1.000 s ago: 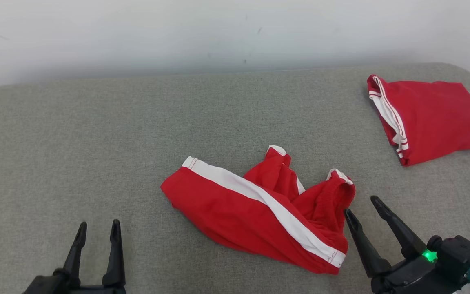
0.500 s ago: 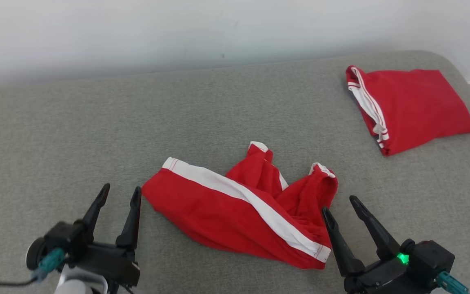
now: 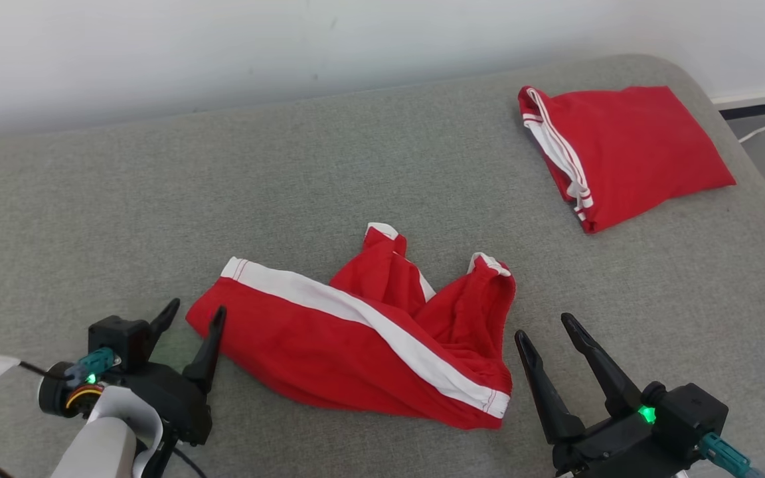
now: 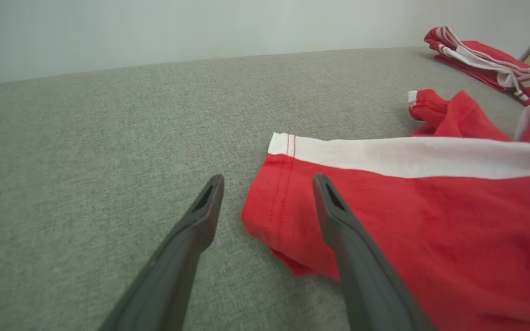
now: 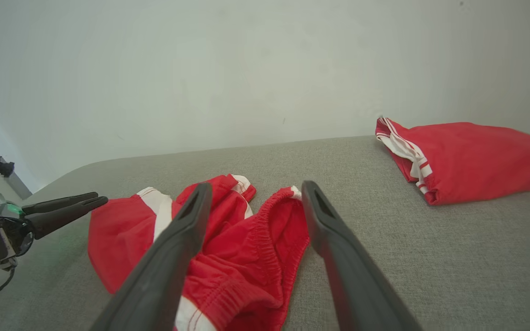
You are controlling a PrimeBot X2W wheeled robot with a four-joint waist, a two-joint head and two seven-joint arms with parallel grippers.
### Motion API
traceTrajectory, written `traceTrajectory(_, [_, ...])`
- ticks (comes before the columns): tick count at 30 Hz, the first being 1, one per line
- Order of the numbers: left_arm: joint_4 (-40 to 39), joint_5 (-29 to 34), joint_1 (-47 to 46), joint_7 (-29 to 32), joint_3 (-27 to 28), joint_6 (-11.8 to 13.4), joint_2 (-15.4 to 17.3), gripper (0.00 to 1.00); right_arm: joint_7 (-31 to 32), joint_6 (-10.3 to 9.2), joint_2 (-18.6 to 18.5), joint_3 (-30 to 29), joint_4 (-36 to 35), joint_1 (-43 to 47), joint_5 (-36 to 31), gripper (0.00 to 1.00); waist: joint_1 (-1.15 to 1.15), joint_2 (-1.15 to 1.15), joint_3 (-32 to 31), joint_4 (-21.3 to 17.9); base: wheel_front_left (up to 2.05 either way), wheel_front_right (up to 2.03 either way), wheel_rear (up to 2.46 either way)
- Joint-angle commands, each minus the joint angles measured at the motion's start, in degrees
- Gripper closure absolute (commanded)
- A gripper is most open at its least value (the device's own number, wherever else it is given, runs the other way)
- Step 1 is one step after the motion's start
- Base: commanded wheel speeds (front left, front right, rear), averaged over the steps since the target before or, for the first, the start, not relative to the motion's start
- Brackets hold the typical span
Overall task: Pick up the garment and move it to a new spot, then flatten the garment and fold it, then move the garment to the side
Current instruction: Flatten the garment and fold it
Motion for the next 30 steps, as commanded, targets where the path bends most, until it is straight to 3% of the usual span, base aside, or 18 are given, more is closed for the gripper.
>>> traceTrajectory(1, [1.34, -0.52, -0.8, 0.4, -0.91, -0.02, 0.68, 0.0, -0.28, -0.01, 0.19, 0.03, 0.26, -0.59, -0.37, 0.0, 0.0, 0.0, 0.34, -0.47, 0.0, 0.0, 0.0])
traceTrajectory(6, [5.96, -3.06, -3.02, 2.11, -4.18, 0.0, 1.64, 0.0, -0.28, -0.01, 0.33, 0.37, 0.75, -1.09, -0.45, 0.0, 0.0, 0.0, 0.62, -0.93, 0.0, 0.0, 0.0])
traceTrajectory(7, [6.53, -3.12, -3.48, 1.81, -4.49, 0.0, 1.94, 0.4, -0.29, -0.01, 0.35, 0.45, 0.76, -1.12, -0.53, 0.0, 0.0, 0.0, 0.68, -0.98, 0.0, 0.0, 0.0])
traceTrajectory(8, [6.95, -3.34, -3.85, 1.03, -4.76, -0.01, 2.15, 1.0, -0.29, -0.01, 0.4, 0.48, 0.7, -1.1, -0.59, 0.0, 0.0, 0.0, 0.74, -1.01, 0.0, 0.0, 0.0])
traceTrajectory(19, [6.31, -4.88, -2.25, -4.94, -7.3, 0.14, 1.0, 1.0, -0.29, -0.01, -0.22, -0.49, 0.46, -0.38, -0.83, 0.0, 0.0, 0.0, -0.6, 3.22, 0.0, 0.0, 0.0])
traceTrajectory(25, [-2.06, -5.07, 4.16, -7.77, -5.29, 2.73, 0.5, 1.0, -0.19, -0.01, -0.54, -1.5, -0.32, 0.89, -1.02, 0.0, 0.0, 0.0, -1.88, 6.12, 0.0, 0.0, 0.0])
traceTrajectory(30, [-14.16, -4.58, 13.28, -8.12, -2.73, 5.59, -0.1, 1.0, -0.2, -0.01, -0.83, -2.34, -0.31, 1.94, -0.87, 0.0, 0.0, 0.0, -2.89, 8.62, 0.0, 0.0, 0.0])
